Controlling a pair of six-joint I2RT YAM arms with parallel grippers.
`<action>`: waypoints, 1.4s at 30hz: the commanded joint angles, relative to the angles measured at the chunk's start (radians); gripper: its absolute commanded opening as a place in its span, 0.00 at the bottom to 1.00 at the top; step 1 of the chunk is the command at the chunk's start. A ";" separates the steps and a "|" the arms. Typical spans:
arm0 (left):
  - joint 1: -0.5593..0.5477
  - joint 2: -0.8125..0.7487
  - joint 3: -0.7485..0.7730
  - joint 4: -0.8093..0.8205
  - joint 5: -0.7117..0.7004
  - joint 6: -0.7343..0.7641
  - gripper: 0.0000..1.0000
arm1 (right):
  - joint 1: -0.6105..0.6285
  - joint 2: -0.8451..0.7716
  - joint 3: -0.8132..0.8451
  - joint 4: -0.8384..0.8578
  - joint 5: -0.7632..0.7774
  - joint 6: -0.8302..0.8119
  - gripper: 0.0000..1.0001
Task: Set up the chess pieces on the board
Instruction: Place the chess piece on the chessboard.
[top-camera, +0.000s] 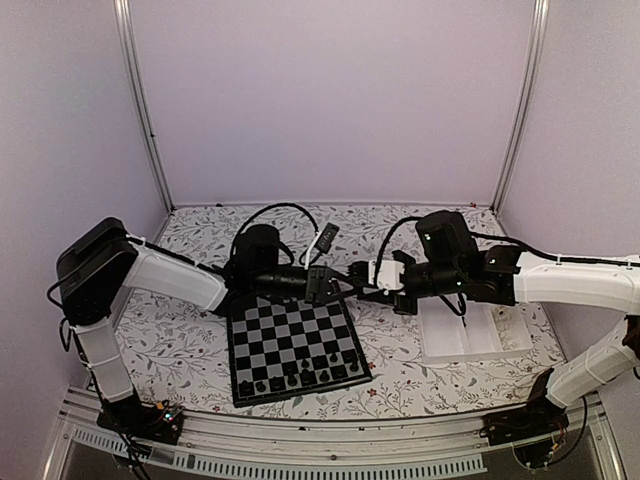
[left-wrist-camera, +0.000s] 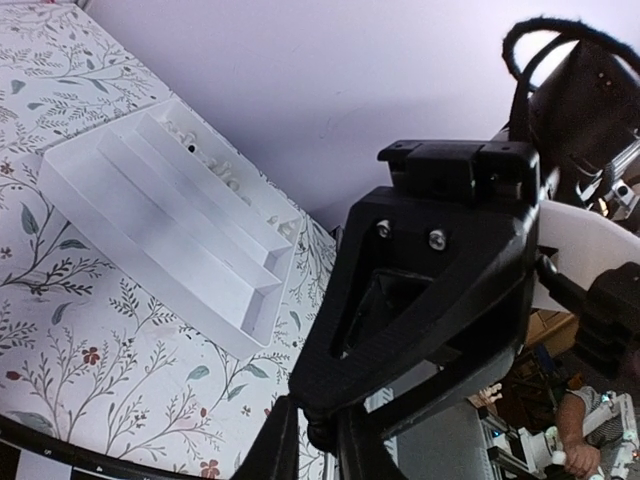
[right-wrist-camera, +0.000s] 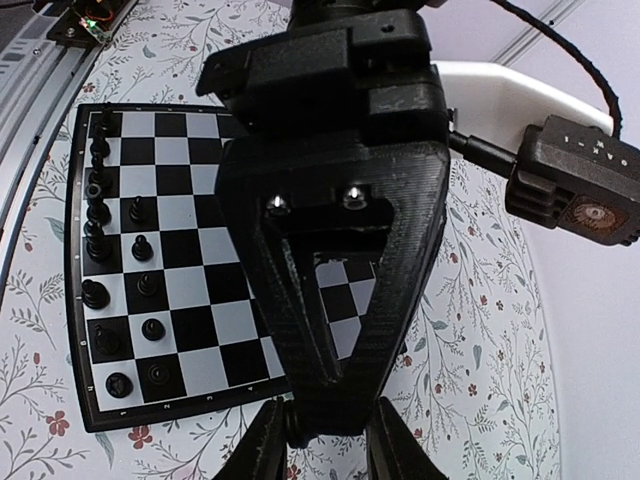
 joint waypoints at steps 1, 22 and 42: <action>0.000 0.029 0.027 0.067 0.042 -0.030 0.12 | 0.005 0.007 0.030 0.016 -0.007 0.015 0.31; -0.013 -0.193 -0.272 -0.167 -0.691 0.578 0.06 | -0.264 -0.258 -0.210 -0.091 -0.031 0.110 0.80; -0.017 -0.137 -0.311 -0.337 -0.708 0.575 0.17 | -0.288 -0.191 -0.219 -0.075 -0.032 0.101 0.80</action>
